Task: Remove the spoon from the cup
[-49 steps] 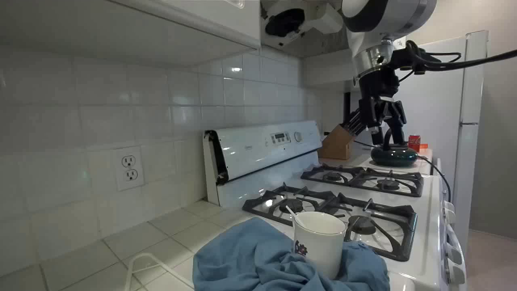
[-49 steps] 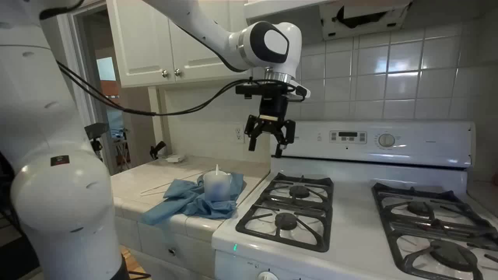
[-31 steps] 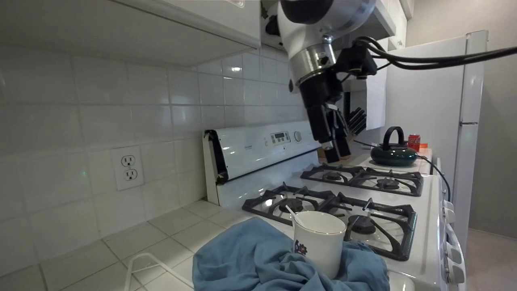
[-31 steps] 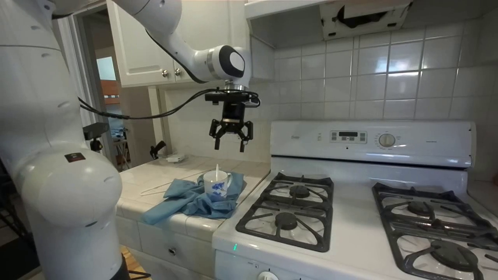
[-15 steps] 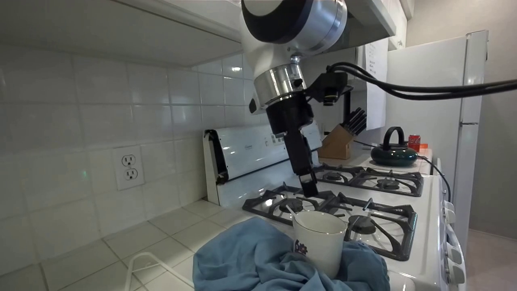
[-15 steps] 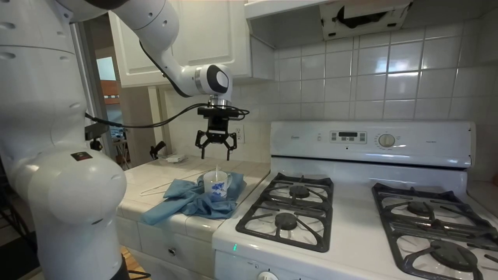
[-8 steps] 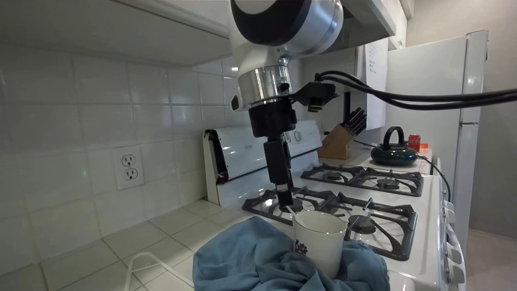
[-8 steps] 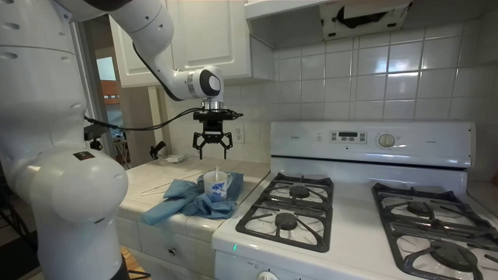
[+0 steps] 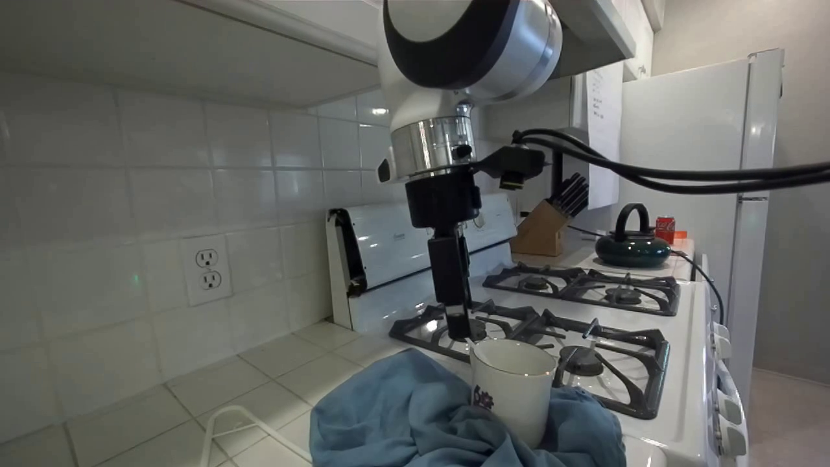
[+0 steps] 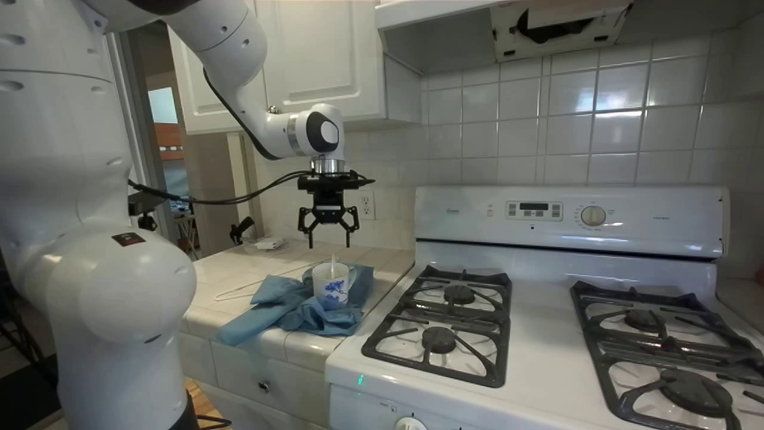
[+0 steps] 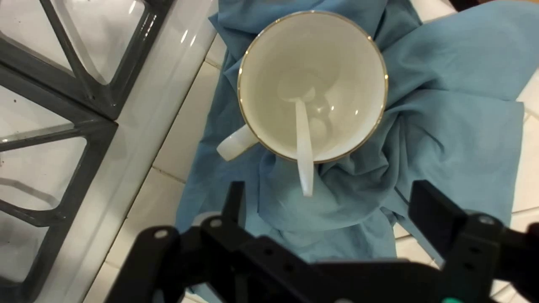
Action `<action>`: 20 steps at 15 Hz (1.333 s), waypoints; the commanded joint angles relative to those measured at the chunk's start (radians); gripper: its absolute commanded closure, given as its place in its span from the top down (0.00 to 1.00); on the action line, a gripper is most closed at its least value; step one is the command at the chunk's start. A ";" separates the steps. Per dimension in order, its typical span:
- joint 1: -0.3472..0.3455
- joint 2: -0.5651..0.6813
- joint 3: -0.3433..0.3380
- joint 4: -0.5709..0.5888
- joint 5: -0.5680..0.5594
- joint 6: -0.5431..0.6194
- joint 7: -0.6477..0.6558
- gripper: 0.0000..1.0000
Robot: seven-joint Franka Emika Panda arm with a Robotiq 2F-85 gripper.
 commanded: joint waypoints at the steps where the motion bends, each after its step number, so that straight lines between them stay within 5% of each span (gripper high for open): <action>1: -0.005 -0.037 -0.008 -0.042 0.007 0.037 0.008 0.74; 5: -0.010 -0.023 -0.018 -0.045 0.005 0.067 0.003 0.60; 6: -0.010 -0.022 -0.019 -0.047 0.007 0.072 0.003 0.46; 12: -0.008 -0.021 -0.021 -0.051 0.011 0.076 0.004 0.04; 20: -0.009 -0.013 -0.021 -0.051 0.009 0.069 0.009 0.10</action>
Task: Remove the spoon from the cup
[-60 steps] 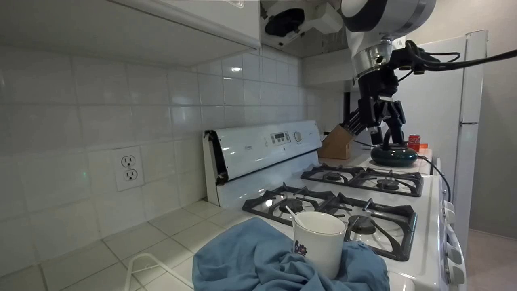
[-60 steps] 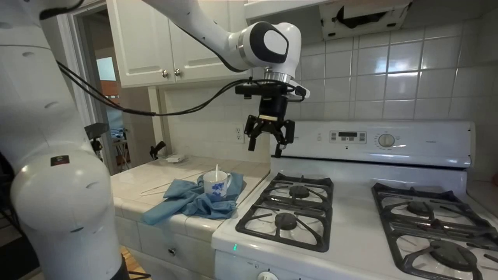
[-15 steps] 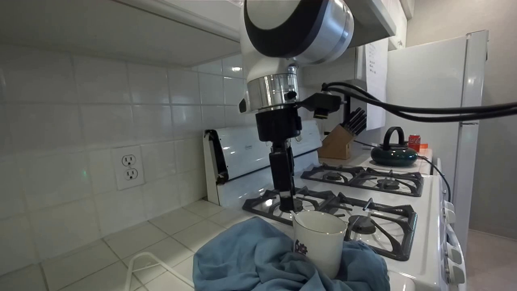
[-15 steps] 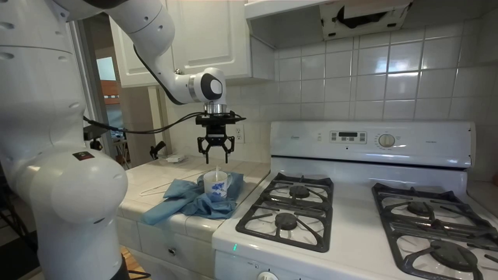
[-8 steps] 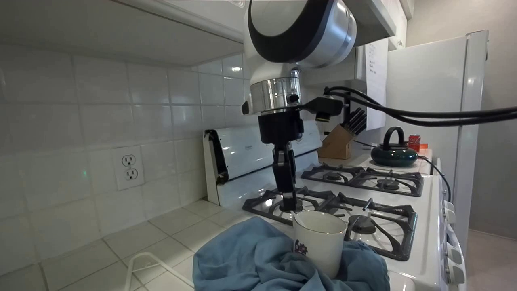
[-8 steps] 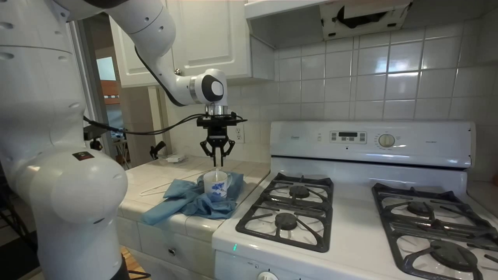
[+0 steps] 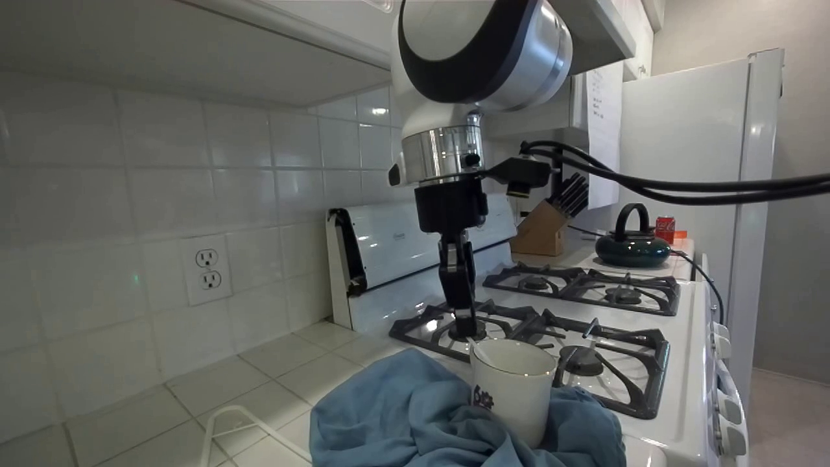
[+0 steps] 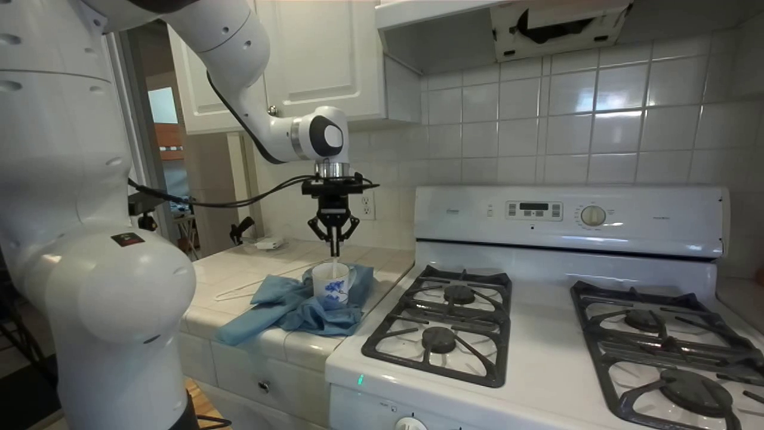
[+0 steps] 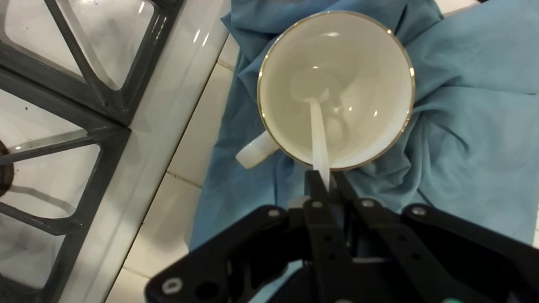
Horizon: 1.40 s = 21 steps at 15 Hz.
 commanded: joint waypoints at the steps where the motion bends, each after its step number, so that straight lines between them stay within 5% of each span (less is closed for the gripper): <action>1: -0.002 -0.009 0.001 -0.022 0.008 0.013 0.007 0.03; 11: 0.002 -0.016 0.006 -0.021 0.000 0.007 0.014 0.02; 21: 0.077 -0.220 0.082 -0.077 -0.013 -0.037 0.091 0.02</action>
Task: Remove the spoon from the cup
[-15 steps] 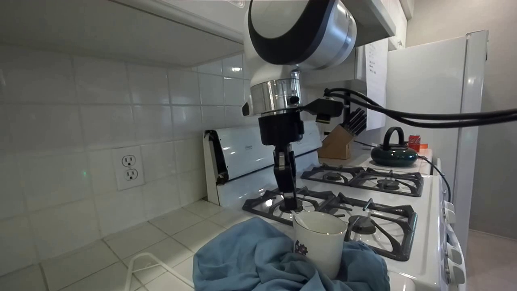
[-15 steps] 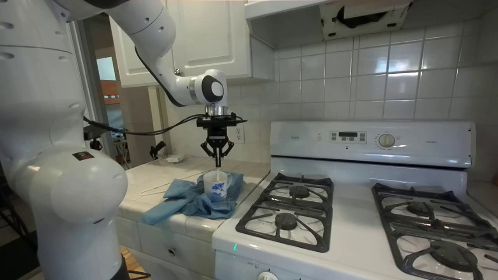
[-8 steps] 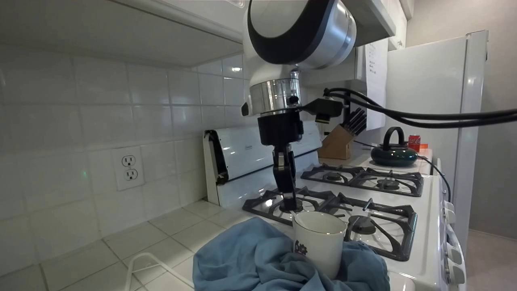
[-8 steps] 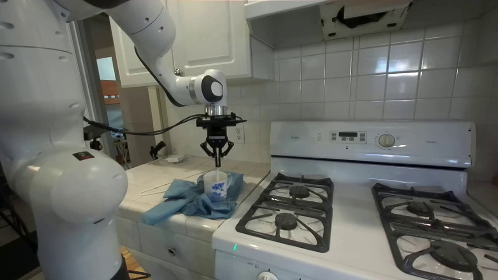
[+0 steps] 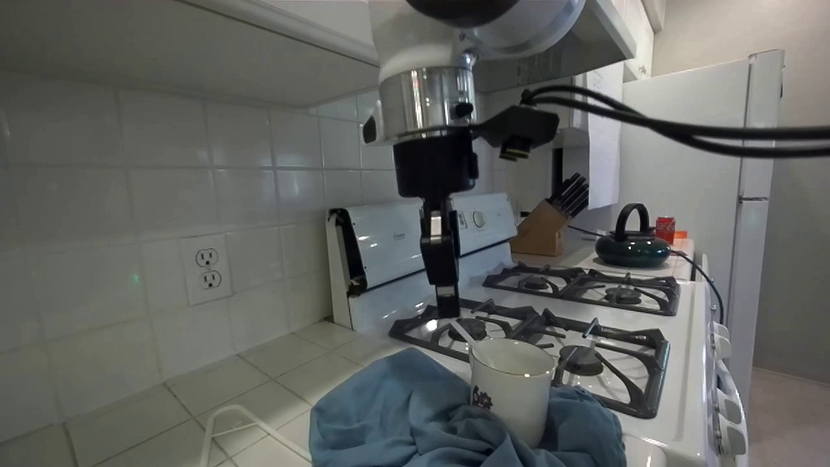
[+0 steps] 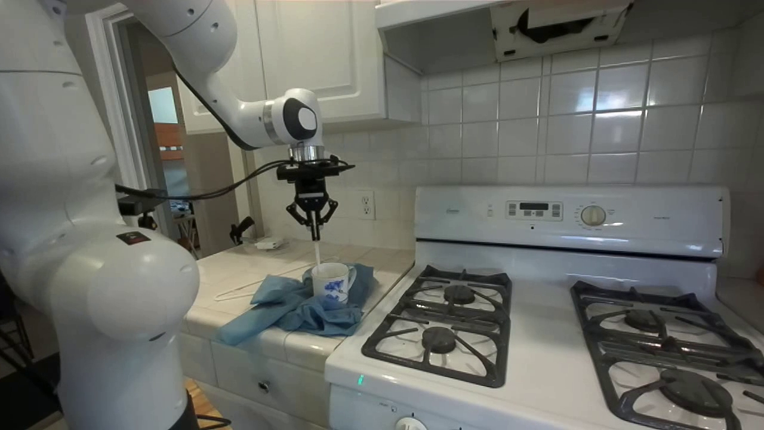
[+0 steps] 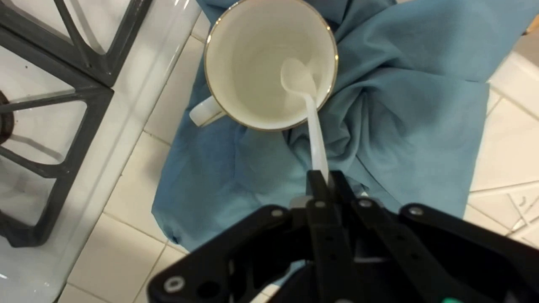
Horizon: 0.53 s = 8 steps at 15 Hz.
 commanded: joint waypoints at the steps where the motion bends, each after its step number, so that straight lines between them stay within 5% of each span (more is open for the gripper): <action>1: 0.035 -0.126 0.024 -0.054 -0.019 -0.016 0.052 0.02; 8: 0.072 -0.185 0.085 -0.027 -0.126 -0.031 0.105 0.02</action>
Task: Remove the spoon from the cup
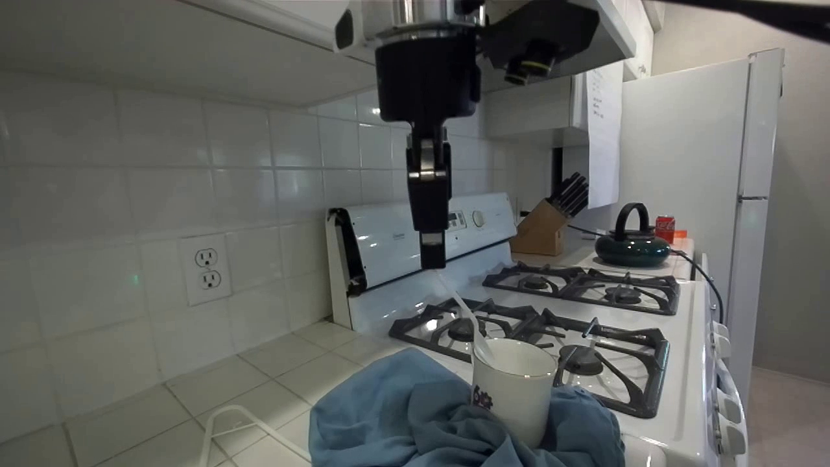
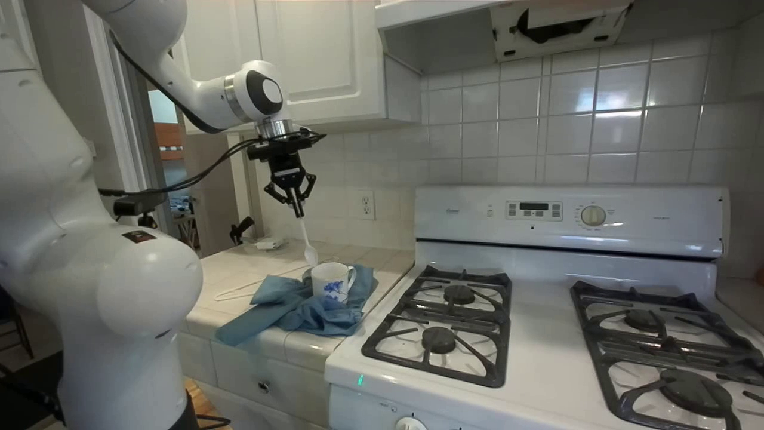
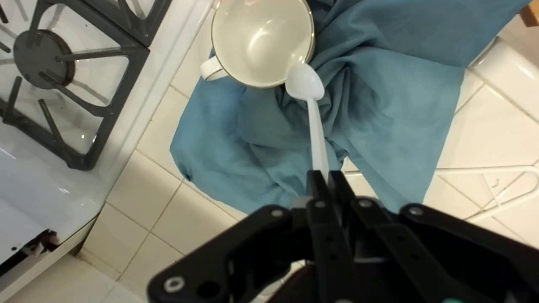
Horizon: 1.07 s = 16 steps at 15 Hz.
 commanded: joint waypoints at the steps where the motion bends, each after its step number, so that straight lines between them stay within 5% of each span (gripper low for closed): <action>1: 0.022 -0.008 0.020 0.010 -0.055 -0.024 0.026 0.02; 9: 0.008 0.180 -0.013 0.075 0.020 -0.062 0.046 0.02; 16: -0.010 0.331 -0.040 0.154 0.195 -0.109 0.056 0.02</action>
